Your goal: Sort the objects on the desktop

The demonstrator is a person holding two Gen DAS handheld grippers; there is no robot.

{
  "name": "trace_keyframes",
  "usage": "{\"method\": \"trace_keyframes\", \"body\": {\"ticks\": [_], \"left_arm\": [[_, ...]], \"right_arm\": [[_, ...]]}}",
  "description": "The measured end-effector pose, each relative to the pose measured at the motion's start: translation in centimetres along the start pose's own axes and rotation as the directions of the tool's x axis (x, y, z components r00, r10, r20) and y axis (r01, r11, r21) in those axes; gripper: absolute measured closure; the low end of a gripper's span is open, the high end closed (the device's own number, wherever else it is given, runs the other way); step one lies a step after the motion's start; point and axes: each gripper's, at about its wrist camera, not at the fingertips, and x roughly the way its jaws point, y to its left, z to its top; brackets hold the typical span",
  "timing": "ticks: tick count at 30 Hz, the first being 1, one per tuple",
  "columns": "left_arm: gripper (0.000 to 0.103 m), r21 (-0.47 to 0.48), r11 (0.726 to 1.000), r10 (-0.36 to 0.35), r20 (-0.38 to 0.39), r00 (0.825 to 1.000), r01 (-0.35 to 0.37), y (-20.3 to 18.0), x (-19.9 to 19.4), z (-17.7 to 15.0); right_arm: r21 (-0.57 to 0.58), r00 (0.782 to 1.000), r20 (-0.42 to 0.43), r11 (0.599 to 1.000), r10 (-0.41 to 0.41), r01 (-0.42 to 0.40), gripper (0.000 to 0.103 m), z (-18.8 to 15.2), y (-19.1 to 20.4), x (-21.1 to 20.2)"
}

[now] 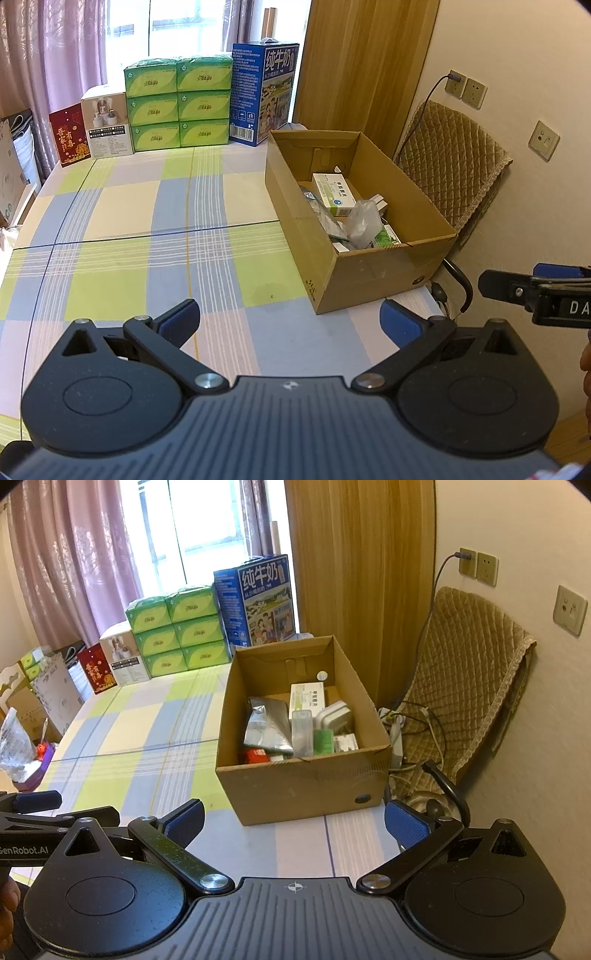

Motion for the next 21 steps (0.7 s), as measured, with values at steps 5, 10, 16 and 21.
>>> {"method": "trace_keyframes", "body": {"ticks": [5,10,16,21], "left_arm": [[0.001,0.0,1.0,-0.002,0.001,1.0,0.002,-0.01,-0.01,0.03],[0.001,-0.002,1.0,-0.002,0.002,1.0,0.002,0.03,-0.03,0.04],[0.001,-0.002,1.0,-0.005,0.003,1.0,0.005,0.02,-0.09,0.03],[0.001,-0.004,1.0,-0.009,0.003,1.0,0.009,0.09,-0.14,-0.01]], "right_arm": [[0.0,1.0,0.001,1.0,-0.001,0.001,0.002,-0.04,0.01,-0.02],[0.001,1.0,0.0,1.0,-0.001,0.001,0.002,-0.01,0.01,-0.02],[0.0,1.0,0.001,1.0,-0.002,0.002,0.002,-0.07,-0.01,-0.03],[0.0,1.0,0.0,1.0,-0.002,0.002,0.002,-0.04,0.01,-0.01]]}}
